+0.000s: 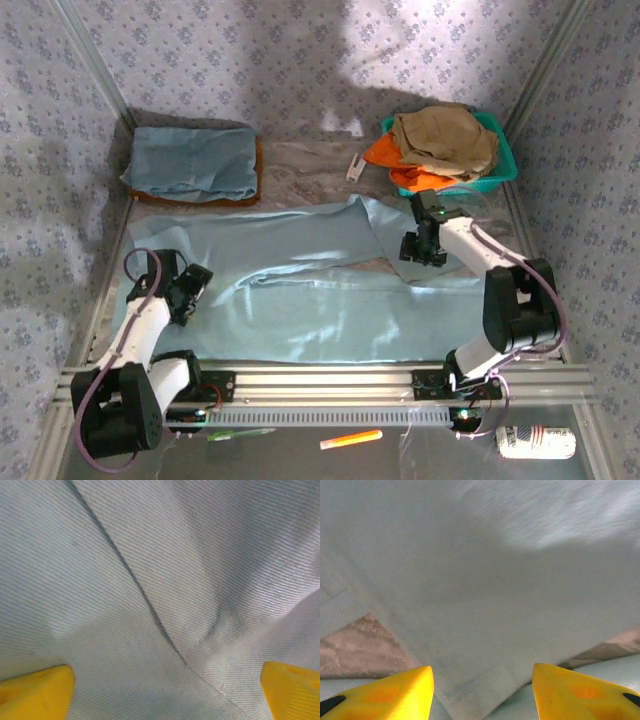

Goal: Fold and stack the trousers

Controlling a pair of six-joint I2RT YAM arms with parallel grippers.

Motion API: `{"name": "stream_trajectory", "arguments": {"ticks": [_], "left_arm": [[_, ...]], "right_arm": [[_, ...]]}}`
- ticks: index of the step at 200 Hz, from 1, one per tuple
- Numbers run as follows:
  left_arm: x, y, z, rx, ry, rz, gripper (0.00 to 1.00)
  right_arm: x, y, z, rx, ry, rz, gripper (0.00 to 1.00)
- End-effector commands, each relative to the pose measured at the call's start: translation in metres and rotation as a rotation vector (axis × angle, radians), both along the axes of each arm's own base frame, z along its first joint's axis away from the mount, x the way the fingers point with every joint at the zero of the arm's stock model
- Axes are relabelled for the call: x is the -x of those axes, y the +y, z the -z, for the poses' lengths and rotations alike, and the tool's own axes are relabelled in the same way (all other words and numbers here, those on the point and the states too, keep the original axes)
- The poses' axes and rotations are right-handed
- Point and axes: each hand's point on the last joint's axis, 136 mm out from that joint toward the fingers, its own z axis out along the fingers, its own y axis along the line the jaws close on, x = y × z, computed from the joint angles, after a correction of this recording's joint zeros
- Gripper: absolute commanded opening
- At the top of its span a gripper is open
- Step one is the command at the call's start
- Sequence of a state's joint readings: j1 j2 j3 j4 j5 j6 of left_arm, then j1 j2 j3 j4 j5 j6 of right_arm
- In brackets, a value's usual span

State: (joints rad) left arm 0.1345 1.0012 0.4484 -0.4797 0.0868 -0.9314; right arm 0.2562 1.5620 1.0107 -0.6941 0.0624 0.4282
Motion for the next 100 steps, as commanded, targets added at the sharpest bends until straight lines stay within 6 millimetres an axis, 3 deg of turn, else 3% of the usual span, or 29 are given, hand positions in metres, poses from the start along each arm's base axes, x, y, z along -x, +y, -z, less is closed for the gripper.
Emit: {"name": "stream_trajectory", "arguments": {"ticks": [1,28,68,80,90,100], "left_arm": [[-0.005,0.004,-0.012,-0.008,0.025,0.037,0.96],[-0.018,-0.003,-0.026,0.019,-0.018,0.082,0.95],[-0.014,-0.015,-0.034,0.041,-0.045,0.119,0.95],[-0.012,-0.019,-0.037,0.059,-0.064,0.116,0.96],[-0.013,-0.027,-0.041,0.104,-0.097,0.116,0.96],[-0.015,-0.034,-0.046,0.132,-0.127,0.124,0.95]], "right_arm": [[0.007,0.020,0.010,-0.003,0.030,-0.096,0.57],[0.013,0.038,0.022,0.011,0.069,-0.175,0.57],[0.016,0.025,0.046,0.091,0.132,-0.146,0.49],[0.015,0.025,0.047,0.099,0.127,-0.139,0.39],[0.013,0.025,0.045,0.096,0.112,-0.123,0.18],[0.010,0.029,0.039,0.086,0.088,-0.123,0.05]]}}
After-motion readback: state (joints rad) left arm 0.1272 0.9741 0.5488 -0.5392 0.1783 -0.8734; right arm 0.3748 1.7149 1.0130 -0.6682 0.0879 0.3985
